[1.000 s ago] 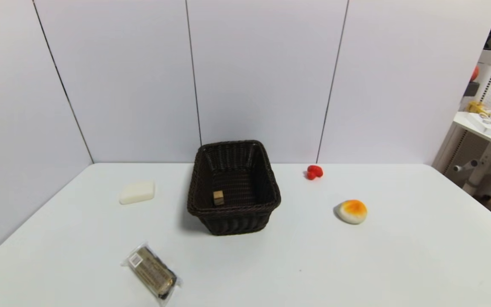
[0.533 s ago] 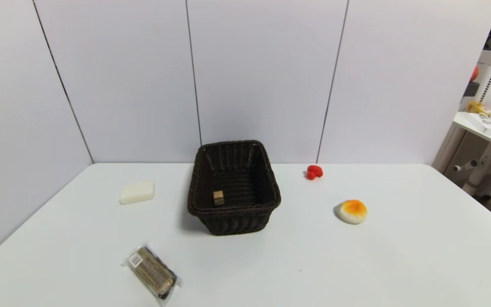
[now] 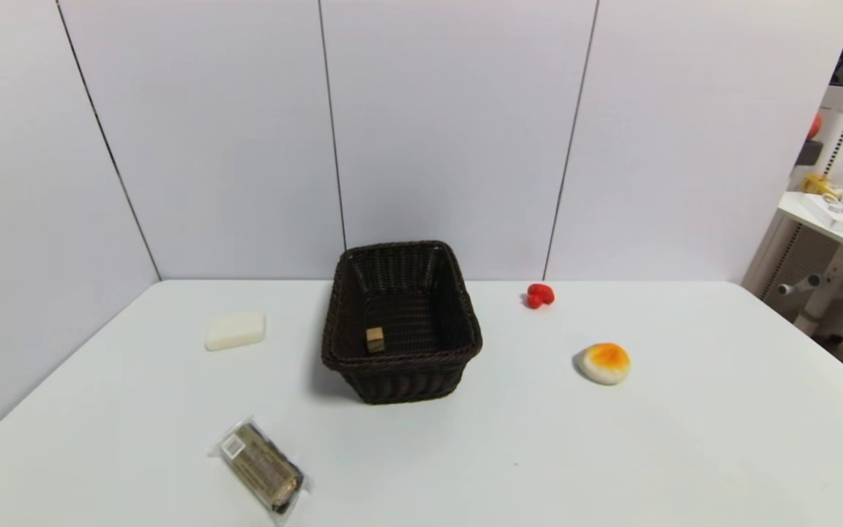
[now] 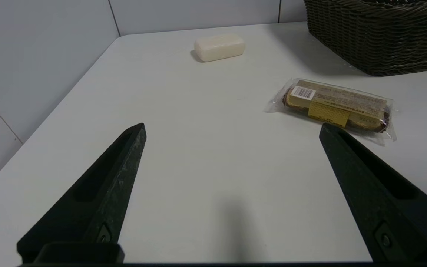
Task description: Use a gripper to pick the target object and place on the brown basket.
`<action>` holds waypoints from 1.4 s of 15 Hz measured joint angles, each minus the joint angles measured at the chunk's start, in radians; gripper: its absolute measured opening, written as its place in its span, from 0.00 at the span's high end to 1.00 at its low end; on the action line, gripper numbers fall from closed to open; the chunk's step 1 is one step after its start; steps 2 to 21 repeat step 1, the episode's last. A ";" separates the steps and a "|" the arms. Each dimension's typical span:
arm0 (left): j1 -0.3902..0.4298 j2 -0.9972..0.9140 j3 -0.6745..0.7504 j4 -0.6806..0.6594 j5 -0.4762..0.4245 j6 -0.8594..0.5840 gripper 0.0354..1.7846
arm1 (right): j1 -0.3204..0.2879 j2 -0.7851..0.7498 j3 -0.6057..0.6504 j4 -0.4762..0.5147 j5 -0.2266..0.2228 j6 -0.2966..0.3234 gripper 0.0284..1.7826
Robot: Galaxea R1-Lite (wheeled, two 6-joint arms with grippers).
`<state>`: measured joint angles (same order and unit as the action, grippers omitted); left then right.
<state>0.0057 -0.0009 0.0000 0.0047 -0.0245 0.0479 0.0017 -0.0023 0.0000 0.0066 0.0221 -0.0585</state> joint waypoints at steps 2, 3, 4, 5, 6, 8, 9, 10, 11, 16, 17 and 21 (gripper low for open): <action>0.000 0.000 0.000 0.000 0.000 0.000 0.06 | 0.000 0.000 0.000 0.002 0.001 -0.009 0.05; 0.000 0.000 0.000 0.000 0.000 0.000 0.06 | 0.000 0.000 0.000 0.002 0.001 -0.009 0.05; 0.000 0.000 0.000 0.000 0.000 0.000 0.06 | 0.000 0.000 0.000 0.002 0.001 -0.009 0.05; 0.000 0.000 0.000 0.000 0.000 0.000 0.06 | 0.000 0.000 0.000 0.002 0.001 -0.009 0.05; 0.000 0.000 0.000 0.000 0.000 0.000 0.06 | 0.000 0.000 0.000 0.002 0.001 -0.009 0.05; 0.000 0.000 0.000 0.000 0.000 0.000 0.06 | 0.000 0.000 0.000 0.002 0.001 -0.009 0.05; 0.000 0.000 0.000 0.000 0.000 0.000 0.06 | 0.000 0.000 0.000 0.002 0.001 -0.009 0.05; 0.000 0.000 0.000 0.000 0.000 0.000 0.06 | 0.000 0.000 0.000 0.002 0.001 -0.009 0.05; 0.000 0.000 0.000 0.000 0.000 0.000 0.06 | 0.000 0.000 0.000 0.002 0.001 -0.009 0.05; 0.000 0.000 0.000 0.000 0.000 0.000 0.06 | 0.000 0.000 0.000 0.002 0.001 -0.009 0.05; 0.000 0.000 0.000 0.000 0.000 0.000 0.06 | 0.000 0.000 0.000 0.002 0.001 -0.009 0.05; 0.000 0.000 0.000 0.000 0.000 0.000 0.06 | 0.000 0.000 0.000 0.002 0.001 -0.009 0.05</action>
